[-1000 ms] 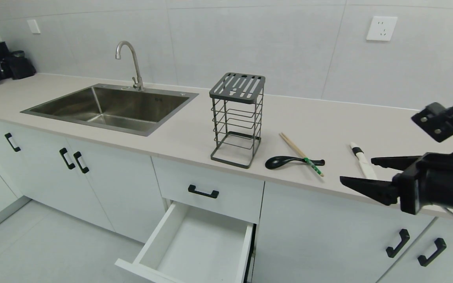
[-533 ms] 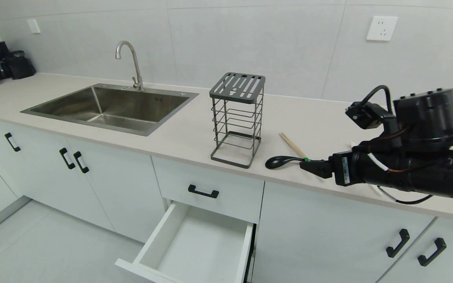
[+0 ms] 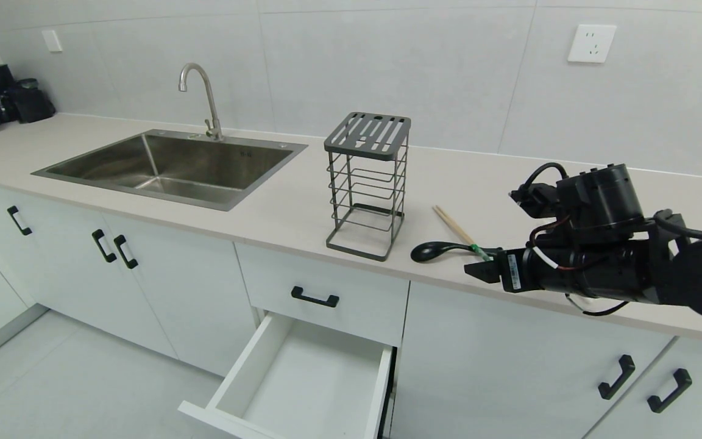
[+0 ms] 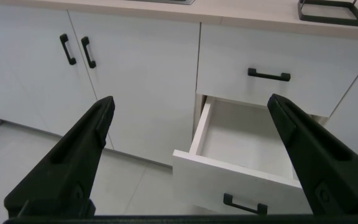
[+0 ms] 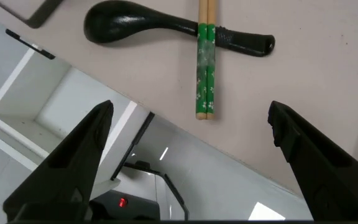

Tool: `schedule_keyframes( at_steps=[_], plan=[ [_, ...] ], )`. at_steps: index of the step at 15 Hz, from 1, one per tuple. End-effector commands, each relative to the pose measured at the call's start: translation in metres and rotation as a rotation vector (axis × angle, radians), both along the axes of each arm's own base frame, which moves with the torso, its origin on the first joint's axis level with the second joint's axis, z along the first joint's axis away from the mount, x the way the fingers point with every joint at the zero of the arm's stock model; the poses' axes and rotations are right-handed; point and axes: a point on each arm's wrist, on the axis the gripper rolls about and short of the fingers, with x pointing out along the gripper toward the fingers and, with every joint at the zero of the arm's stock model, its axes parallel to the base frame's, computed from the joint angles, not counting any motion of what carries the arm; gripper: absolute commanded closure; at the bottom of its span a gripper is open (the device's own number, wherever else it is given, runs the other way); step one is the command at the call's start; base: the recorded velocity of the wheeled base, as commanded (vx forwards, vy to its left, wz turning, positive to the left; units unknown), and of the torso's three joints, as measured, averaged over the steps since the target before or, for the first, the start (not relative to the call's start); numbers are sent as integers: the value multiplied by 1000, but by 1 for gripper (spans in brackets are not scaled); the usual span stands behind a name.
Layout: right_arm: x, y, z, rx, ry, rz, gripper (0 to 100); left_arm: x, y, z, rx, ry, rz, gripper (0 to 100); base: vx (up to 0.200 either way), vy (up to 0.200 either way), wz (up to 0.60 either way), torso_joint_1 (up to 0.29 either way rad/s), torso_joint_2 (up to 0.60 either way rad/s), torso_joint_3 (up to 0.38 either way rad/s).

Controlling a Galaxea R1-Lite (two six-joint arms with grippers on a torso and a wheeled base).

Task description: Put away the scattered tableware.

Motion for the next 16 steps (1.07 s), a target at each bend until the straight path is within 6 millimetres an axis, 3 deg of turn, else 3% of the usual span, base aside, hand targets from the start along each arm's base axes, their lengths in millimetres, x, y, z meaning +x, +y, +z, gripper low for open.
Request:
schedule_keyframes(
  at_steps=[1,7,15,16],
  plan=[
    [5,1,-8,-10,21,-4,0,0,0,0,0,1,0,0,0,0,0,0,0,0],
    [36,17,-17,-11,23,1,0,0,0,0,0,1,0,0,0,0,0,0,0,0],
    [36,16,-24,-36,34,-31,0,0,0,0,0,1,0,0,0,0,0,0,0,0],
    [36,16,-24,-37,34,-30,100,0,0,0,0,1,0,0,0,0,0,0,0,0]
  ],
)
